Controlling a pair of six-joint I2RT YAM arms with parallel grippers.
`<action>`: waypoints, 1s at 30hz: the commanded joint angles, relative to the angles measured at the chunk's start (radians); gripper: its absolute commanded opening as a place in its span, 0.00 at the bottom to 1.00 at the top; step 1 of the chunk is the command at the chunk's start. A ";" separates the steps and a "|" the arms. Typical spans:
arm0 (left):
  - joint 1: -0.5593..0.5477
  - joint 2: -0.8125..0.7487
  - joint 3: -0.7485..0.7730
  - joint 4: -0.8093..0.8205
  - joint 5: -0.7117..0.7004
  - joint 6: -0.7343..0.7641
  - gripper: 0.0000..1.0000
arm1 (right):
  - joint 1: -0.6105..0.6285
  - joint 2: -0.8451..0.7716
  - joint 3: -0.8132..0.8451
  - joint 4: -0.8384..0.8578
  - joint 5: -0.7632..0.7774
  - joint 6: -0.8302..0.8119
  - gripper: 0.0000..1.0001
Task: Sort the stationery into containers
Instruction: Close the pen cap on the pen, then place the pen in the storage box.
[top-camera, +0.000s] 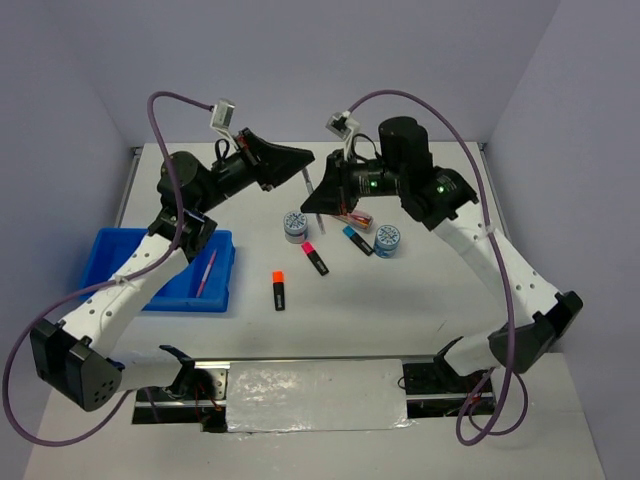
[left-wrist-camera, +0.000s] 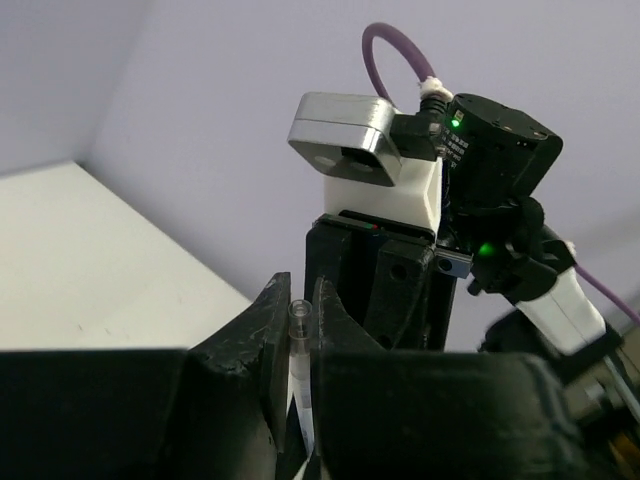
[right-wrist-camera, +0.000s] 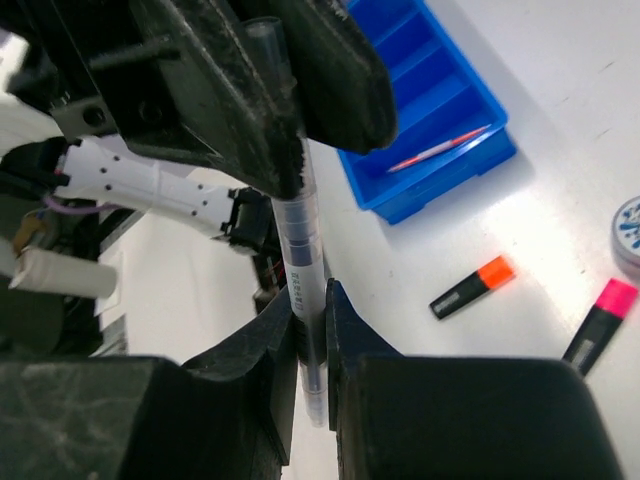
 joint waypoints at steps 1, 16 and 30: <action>-0.187 -0.027 -0.142 -0.112 0.168 0.011 0.00 | -0.056 0.073 0.319 0.242 0.100 0.005 0.00; -0.305 -0.090 -0.082 -0.378 -0.017 0.154 0.20 | -0.051 -0.066 0.116 0.234 0.086 -0.041 0.00; -0.174 -0.038 0.108 -0.212 0.008 0.093 0.40 | 0.021 -0.255 -0.173 0.188 0.105 -0.040 0.00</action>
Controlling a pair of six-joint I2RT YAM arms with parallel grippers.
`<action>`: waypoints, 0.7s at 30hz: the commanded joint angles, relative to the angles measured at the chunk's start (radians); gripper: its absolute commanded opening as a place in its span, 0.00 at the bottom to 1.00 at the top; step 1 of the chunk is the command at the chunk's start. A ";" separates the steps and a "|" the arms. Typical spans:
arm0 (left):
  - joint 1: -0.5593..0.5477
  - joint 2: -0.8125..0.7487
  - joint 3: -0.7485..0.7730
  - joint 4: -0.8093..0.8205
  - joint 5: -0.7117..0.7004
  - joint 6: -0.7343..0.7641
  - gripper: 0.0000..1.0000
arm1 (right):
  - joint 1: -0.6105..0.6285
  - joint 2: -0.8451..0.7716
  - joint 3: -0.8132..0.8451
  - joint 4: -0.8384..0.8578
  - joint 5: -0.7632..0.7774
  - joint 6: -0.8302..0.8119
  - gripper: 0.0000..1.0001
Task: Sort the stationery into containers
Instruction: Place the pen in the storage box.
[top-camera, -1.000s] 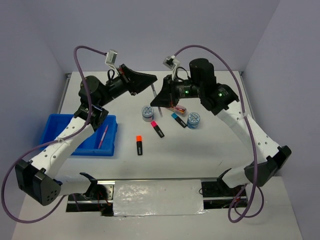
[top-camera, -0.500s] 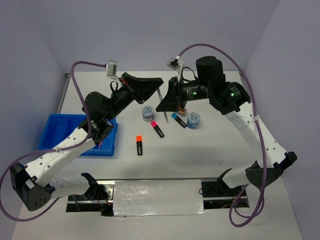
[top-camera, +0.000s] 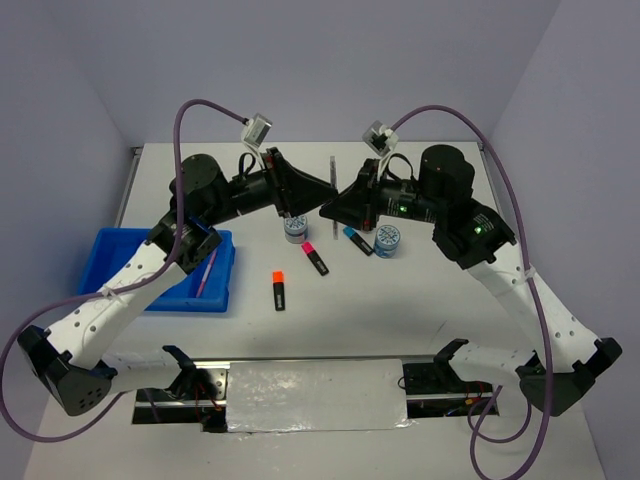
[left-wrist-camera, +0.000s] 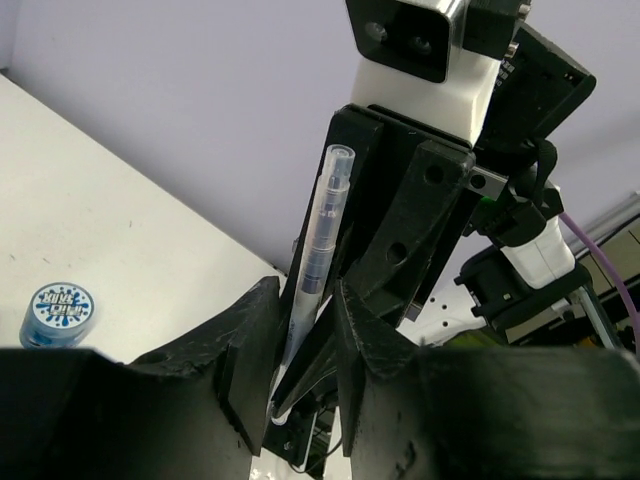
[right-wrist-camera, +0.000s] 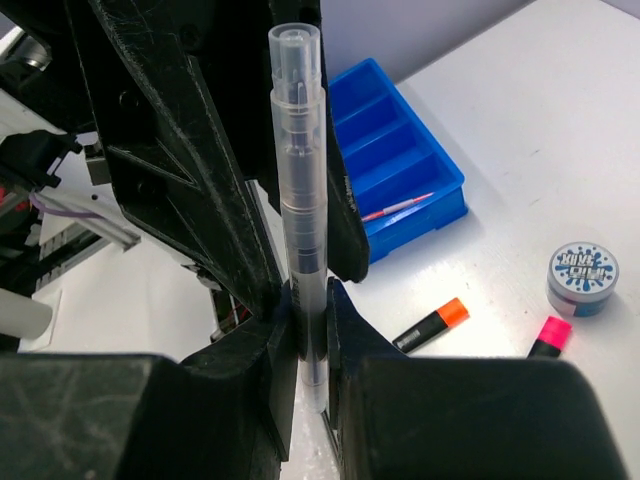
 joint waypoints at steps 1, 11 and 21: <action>0.006 0.013 -0.003 0.097 0.080 -0.032 0.41 | 0.014 -0.014 0.002 0.074 0.021 0.004 0.00; 0.012 0.024 0.009 0.093 0.046 -0.016 0.16 | 0.038 0.041 0.019 0.042 -0.040 0.007 0.00; 0.167 -0.028 0.066 -0.588 -0.646 0.378 0.00 | -0.084 -0.067 -0.194 -0.023 0.160 -0.030 1.00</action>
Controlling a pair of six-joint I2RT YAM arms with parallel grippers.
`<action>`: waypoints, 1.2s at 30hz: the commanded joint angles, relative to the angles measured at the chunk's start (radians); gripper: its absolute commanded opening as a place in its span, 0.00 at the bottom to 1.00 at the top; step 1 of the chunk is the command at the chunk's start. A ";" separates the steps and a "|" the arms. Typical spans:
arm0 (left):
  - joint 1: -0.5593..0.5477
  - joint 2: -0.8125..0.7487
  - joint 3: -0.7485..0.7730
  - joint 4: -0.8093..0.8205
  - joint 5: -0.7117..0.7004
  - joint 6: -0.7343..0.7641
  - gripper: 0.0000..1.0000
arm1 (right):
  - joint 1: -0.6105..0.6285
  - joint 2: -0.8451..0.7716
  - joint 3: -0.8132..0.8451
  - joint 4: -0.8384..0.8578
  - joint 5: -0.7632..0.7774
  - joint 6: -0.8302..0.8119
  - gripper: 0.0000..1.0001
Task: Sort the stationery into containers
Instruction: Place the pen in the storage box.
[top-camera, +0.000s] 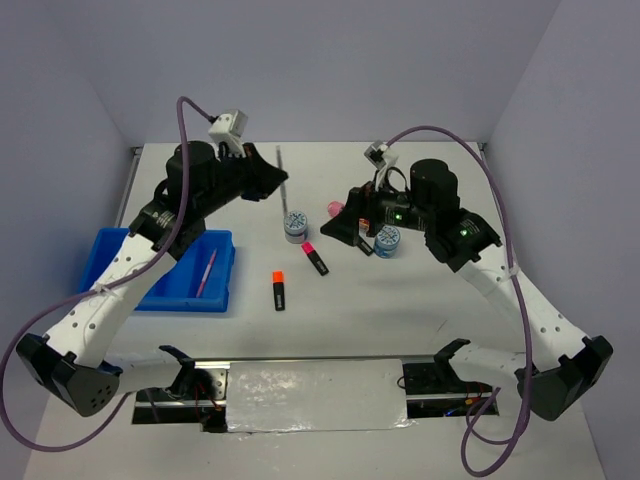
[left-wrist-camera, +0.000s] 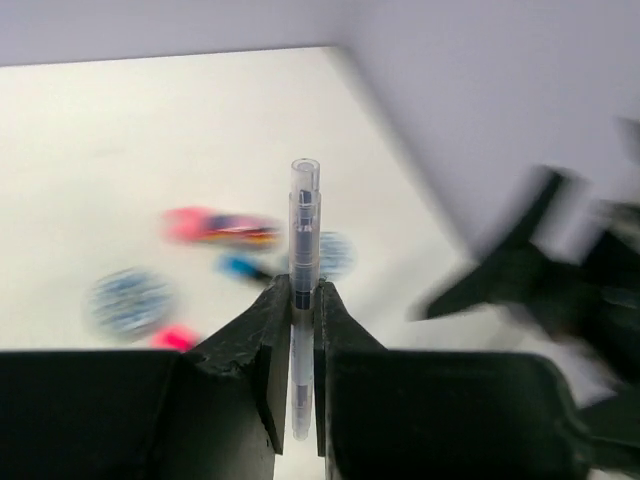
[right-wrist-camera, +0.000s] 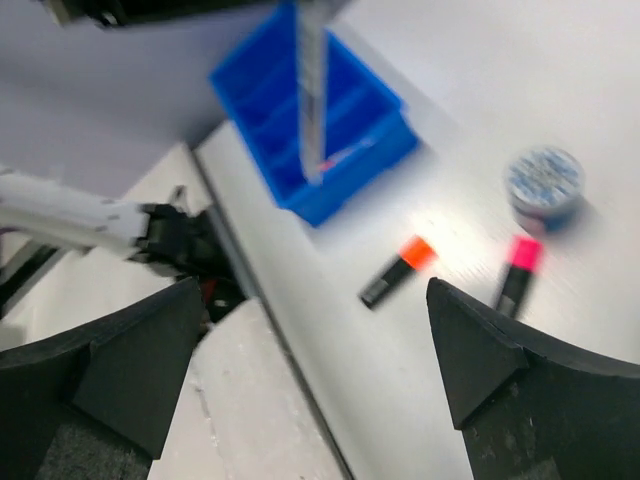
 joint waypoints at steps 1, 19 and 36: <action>0.024 -0.051 -0.015 -0.304 -0.528 0.191 0.00 | -0.040 -0.070 -0.056 -0.080 0.162 -0.073 1.00; 0.216 0.021 -0.409 -0.309 -0.843 0.191 0.00 | -0.042 -0.144 -0.170 -0.097 0.064 -0.124 1.00; 0.216 -0.038 -0.417 -0.376 -0.688 0.120 0.93 | -0.042 -0.094 -0.171 -0.086 0.079 -0.089 1.00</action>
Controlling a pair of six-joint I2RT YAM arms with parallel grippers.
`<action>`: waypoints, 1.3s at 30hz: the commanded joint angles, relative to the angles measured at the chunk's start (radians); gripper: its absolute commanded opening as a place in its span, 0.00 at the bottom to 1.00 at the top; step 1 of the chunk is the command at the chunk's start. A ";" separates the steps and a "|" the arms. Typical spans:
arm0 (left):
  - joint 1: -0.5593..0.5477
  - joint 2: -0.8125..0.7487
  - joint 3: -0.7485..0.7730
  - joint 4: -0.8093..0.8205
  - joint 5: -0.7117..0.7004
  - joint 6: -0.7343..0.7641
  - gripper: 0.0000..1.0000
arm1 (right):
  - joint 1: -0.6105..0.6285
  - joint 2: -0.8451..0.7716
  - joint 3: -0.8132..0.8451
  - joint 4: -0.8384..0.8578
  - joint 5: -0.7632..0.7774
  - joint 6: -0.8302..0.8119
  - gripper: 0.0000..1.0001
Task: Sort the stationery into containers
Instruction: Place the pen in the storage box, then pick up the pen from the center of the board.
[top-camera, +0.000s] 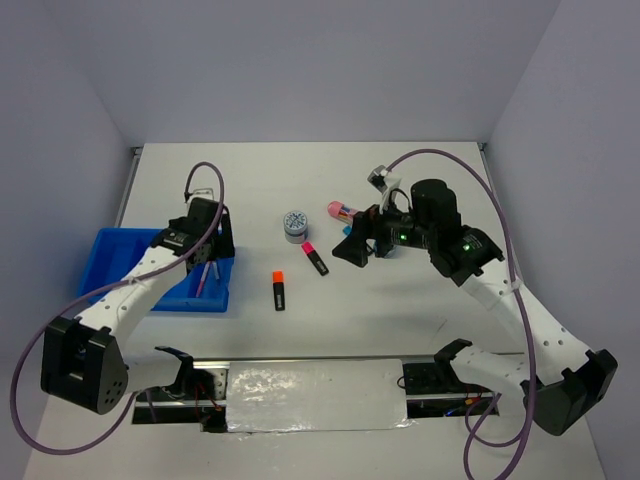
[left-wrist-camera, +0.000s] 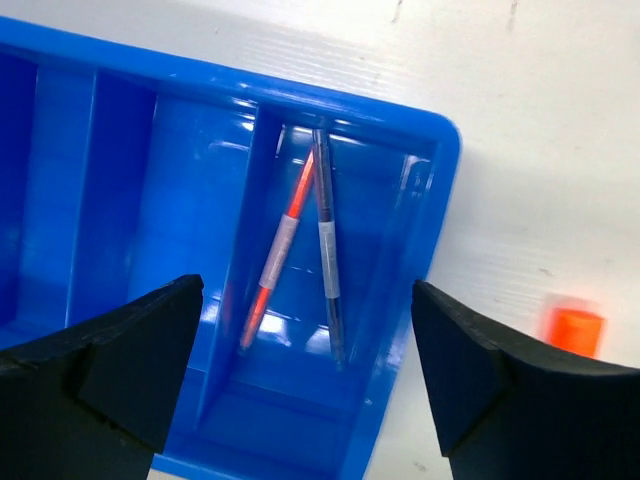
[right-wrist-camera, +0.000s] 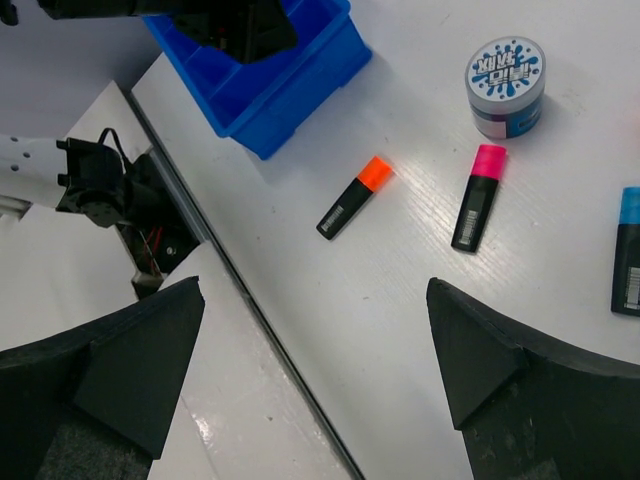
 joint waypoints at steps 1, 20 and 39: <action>0.003 -0.050 0.071 -0.039 0.034 -0.024 0.99 | 0.001 0.014 0.003 0.028 0.023 0.018 1.00; -0.391 0.187 0.411 -0.366 0.037 -0.479 0.99 | 0.027 0.138 0.031 -0.055 0.368 0.160 1.00; -0.468 0.500 0.219 -0.134 0.157 -0.616 0.97 | 0.028 0.015 -0.021 -0.114 0.353 0.092 1.00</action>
